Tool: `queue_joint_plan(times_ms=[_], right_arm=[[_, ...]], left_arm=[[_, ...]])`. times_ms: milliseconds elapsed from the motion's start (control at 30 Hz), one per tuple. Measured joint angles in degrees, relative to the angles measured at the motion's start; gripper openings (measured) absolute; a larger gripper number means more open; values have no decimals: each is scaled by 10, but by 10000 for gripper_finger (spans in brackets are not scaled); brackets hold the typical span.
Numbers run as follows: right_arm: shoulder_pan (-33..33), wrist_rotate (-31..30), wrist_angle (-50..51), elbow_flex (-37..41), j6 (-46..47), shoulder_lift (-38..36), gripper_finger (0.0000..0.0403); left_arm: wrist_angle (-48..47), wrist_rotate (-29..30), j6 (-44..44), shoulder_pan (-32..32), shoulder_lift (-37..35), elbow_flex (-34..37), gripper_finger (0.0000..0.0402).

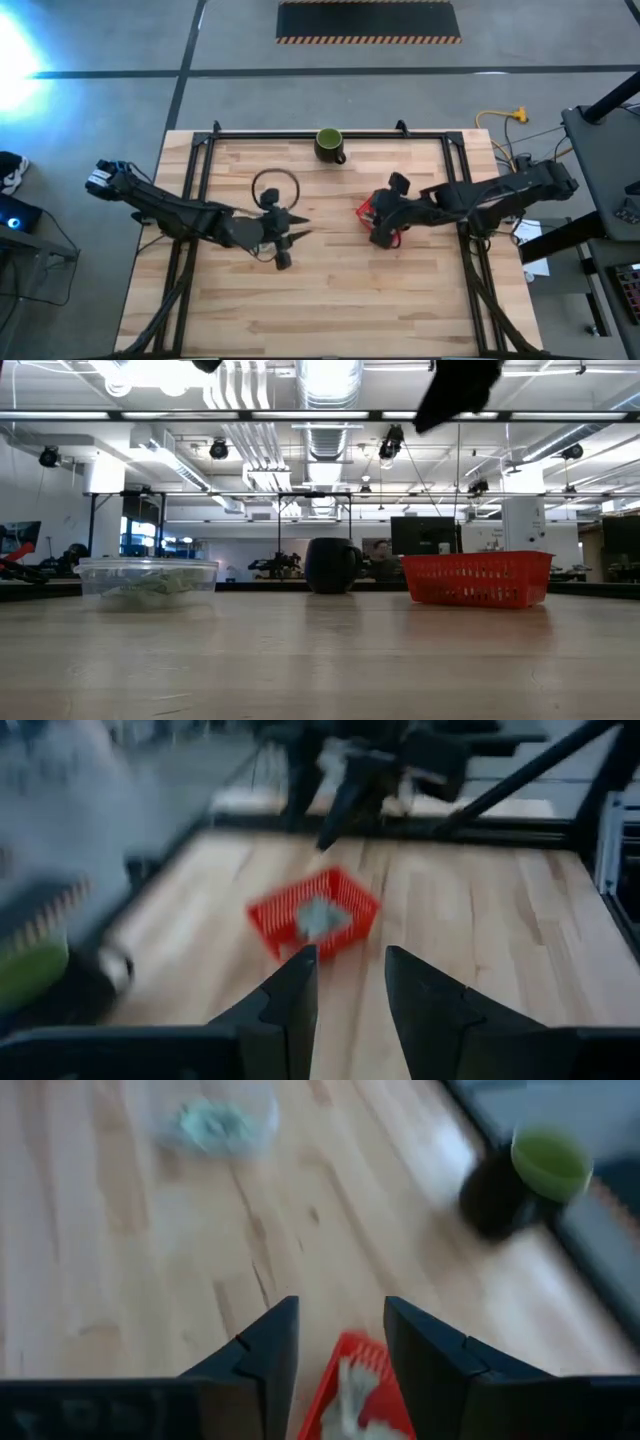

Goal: Pick and place items into bin
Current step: Return to Home Position

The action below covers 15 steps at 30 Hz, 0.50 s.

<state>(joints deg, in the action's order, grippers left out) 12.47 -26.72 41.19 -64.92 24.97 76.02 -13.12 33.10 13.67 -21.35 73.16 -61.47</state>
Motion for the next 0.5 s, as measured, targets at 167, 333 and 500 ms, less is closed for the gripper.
queue_joint_plan(times_ms=[167, 333, 500], right_arm=[[4, 2, -1, -58, -114, -19, 133], [9, 14, -18, -67, -175, -59, 127], [9, 62, -73, -21, -208, -120, 122]], left_arm=[[90, -10, -139, 28, 0, 0, 102], [120, -169, -219, 80, -4, 0, 102], [119, -300, -226, 149, -11, 13, 102]])
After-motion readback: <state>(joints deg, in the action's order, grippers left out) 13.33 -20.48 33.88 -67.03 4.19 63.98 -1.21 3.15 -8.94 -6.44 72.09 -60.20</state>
